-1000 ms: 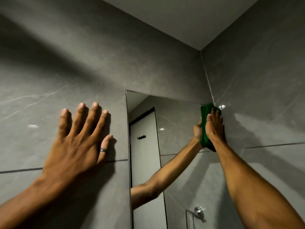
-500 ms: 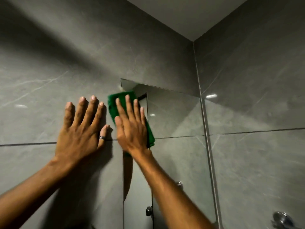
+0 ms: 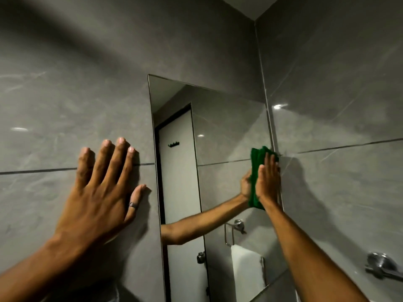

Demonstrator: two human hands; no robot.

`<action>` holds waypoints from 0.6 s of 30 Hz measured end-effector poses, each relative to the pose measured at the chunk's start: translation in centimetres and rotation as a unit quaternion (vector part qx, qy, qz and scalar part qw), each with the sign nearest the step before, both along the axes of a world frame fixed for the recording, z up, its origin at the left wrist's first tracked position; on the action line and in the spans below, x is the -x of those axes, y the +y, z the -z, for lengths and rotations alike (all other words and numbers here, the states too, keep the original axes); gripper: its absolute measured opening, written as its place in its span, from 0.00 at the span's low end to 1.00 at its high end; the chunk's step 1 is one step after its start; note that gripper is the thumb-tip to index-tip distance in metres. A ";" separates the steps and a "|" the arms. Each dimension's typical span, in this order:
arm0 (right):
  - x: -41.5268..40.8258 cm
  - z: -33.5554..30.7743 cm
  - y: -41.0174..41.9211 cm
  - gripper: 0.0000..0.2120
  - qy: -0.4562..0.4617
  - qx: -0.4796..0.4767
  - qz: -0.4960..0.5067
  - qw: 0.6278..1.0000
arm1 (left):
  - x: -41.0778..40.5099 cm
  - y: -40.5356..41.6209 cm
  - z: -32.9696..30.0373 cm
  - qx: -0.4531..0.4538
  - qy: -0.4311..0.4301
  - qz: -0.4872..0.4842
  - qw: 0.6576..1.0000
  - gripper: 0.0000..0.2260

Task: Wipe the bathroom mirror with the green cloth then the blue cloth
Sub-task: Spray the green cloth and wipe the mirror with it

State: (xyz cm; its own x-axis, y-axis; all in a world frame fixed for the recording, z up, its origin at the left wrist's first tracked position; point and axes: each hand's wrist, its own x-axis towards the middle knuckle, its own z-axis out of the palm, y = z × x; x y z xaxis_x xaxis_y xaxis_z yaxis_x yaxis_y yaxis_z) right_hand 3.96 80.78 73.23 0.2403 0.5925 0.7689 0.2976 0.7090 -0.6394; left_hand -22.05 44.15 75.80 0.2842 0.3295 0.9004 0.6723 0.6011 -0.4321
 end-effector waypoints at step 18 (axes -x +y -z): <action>13.6 10.0 -22.9 0.27 -0.179 -0.211 -0.036 0.960 | -1.4 0.0 -0.5 0.035 -0.036 0.028 0.998 0.36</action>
